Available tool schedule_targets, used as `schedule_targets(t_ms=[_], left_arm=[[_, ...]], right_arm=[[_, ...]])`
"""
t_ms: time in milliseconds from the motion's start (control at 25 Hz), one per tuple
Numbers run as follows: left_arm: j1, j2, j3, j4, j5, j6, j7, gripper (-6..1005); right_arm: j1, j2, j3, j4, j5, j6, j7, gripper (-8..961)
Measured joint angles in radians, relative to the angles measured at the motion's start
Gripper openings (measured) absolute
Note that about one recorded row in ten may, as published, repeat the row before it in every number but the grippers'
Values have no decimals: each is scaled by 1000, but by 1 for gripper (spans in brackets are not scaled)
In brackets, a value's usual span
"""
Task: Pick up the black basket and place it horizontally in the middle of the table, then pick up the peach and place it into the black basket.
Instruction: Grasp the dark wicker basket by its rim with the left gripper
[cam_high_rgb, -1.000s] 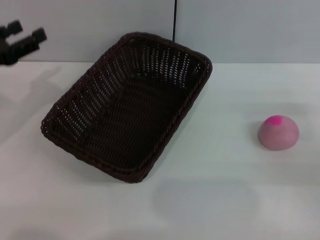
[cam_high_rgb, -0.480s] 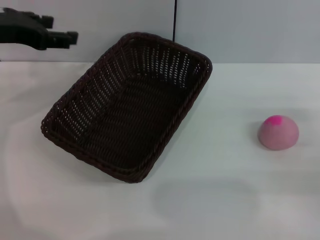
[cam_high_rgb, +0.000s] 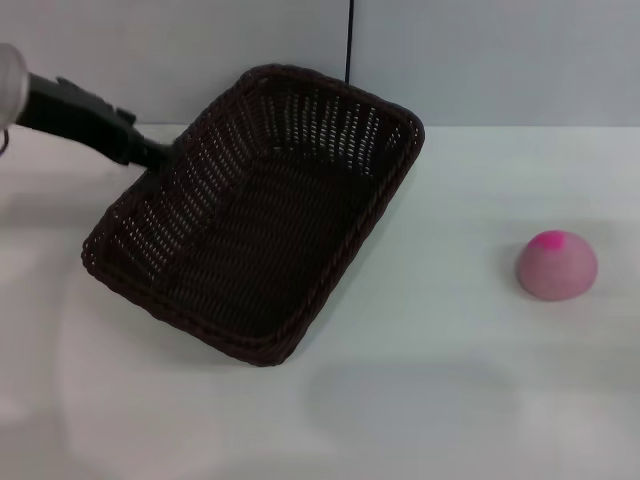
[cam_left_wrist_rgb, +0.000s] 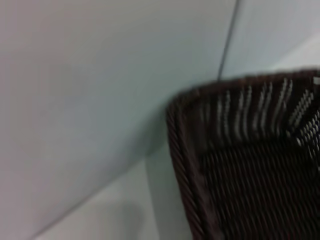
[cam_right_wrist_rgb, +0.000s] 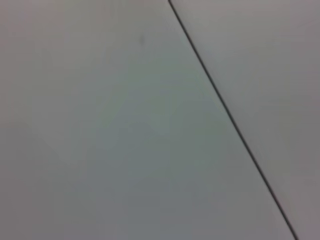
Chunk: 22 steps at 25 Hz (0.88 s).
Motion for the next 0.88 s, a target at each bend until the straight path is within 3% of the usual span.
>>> schedule_targets(t_ms=[360, 880], left_arm=[[-11, -7, 164, -27, 57, -67, -106, 716], [-18, -6, 242, -137, 102, -205, -148, 702]], right_arm=[[13, 0, -29, -5, -5, 2, -1, 794], [9, 0, -32, -7, -14, 0, -4, 795]])
